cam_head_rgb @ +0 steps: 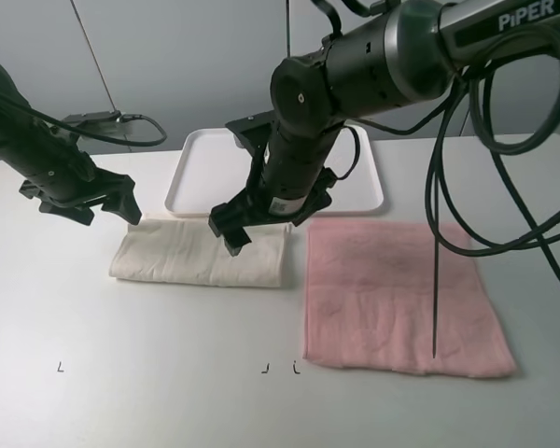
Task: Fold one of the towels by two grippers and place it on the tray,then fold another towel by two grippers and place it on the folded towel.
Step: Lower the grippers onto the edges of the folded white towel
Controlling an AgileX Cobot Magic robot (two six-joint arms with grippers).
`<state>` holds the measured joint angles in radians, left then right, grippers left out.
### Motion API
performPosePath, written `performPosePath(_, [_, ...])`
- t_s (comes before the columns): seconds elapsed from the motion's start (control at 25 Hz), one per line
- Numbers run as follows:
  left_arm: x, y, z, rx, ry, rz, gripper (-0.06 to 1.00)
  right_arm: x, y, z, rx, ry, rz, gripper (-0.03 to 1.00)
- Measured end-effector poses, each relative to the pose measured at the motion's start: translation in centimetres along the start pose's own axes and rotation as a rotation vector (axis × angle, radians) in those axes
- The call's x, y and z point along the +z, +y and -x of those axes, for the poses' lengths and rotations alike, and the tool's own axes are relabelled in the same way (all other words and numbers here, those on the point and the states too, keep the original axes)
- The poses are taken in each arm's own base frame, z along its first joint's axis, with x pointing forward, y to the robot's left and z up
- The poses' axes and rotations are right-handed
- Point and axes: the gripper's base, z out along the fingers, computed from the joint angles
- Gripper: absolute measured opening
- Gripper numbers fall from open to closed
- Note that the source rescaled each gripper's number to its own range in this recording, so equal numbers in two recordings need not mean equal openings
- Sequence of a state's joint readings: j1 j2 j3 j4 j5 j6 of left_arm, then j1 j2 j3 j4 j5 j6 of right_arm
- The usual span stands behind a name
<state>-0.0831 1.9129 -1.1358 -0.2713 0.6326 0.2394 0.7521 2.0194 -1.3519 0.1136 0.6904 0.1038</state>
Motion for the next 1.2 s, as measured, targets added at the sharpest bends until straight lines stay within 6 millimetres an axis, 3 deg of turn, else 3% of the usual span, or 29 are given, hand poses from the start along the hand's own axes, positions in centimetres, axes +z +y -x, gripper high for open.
performPosePath(0.4, [3.4,1.3,-1.0,-0.064,0.169,0.084,0.99,-0.1,-0.5,-0.5,0.007,0.073,0.028,1.00])
performPosePath(1.2, [5.0,2.1,-1.4,-0.098,0.217,0.140,0.99,-0.2,-0.5,-0.2,-0.016,0.043,0.031,1.00])
